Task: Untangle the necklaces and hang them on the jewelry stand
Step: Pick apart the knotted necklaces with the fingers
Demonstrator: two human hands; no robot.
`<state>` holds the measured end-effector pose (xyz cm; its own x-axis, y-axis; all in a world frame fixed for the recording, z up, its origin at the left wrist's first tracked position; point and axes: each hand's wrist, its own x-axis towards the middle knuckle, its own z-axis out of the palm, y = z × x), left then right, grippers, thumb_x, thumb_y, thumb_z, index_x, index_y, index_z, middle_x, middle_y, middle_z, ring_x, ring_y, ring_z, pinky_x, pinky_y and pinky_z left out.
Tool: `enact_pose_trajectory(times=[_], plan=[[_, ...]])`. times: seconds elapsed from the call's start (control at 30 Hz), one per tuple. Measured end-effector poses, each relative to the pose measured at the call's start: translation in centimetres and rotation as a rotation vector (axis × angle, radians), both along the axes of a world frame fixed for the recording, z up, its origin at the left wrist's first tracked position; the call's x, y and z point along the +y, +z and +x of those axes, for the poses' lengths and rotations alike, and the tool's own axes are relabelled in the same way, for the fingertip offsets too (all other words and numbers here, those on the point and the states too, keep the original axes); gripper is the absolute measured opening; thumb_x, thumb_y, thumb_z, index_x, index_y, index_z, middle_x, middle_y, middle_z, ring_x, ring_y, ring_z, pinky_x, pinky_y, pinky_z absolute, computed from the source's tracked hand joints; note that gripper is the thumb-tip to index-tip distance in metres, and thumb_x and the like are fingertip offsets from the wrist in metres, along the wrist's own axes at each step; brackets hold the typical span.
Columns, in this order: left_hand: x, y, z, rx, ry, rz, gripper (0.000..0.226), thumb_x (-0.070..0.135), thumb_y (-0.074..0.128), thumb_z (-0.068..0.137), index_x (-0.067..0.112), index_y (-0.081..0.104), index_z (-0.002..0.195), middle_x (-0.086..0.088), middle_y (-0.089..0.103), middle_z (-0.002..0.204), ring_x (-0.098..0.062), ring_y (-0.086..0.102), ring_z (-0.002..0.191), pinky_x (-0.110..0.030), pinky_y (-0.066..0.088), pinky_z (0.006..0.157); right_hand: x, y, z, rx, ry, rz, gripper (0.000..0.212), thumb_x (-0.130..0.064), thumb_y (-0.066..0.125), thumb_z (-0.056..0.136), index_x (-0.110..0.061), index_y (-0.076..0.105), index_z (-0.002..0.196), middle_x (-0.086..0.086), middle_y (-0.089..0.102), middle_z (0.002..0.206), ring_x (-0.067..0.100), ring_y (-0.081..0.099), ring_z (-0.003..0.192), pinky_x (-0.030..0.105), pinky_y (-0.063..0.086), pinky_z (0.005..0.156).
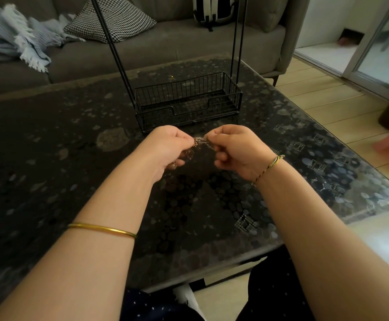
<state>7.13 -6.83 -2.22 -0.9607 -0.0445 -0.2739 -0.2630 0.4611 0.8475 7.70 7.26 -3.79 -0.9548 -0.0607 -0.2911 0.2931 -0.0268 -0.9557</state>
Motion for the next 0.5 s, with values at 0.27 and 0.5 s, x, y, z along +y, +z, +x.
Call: enact_pose_trajectory(times=[0.27, 0.5], plan=[[0.13, 0.21, -0.14, 0.017, 0.150, 0.239, 0.016, 0.002, 0.048, 0.098, 0.008, 0.056, 0.086, -0.013, 0.064, 0.101, -0.017, 0.067, 0.086, -0.023, 0.054, 0.062, 0.53, -0.22, -0.21, -0.013, -0.006, 0.114, 0.013, -0.003, 0.057, 0.090, -0.011, 0.062, 0.080, 0.003, 0.050, 0.068, 0.006, 0.032, 0.043, 0.016, 0.023, 0.036], [0.17, 0.13, -0.41, 0.038, 0.175, 0.139, 0.022, 0.005, 0.046, 0.098, 0.012, 0.055, 0.080, -0.008, 0.060, 0.085, -0.016, 0.058, 0.079, -0.027, 0.050, 0.069, 0.44, -0.80, -0.56, 0.026, -0.082, 0.214, 0.017, -0.011, 0.062, 0.089, -0.013, 0.061, 0.072, 0.003, 0.043, 0.065, 0.011, 0.030, 0.047, 0.020, 0.024, 0.038]])
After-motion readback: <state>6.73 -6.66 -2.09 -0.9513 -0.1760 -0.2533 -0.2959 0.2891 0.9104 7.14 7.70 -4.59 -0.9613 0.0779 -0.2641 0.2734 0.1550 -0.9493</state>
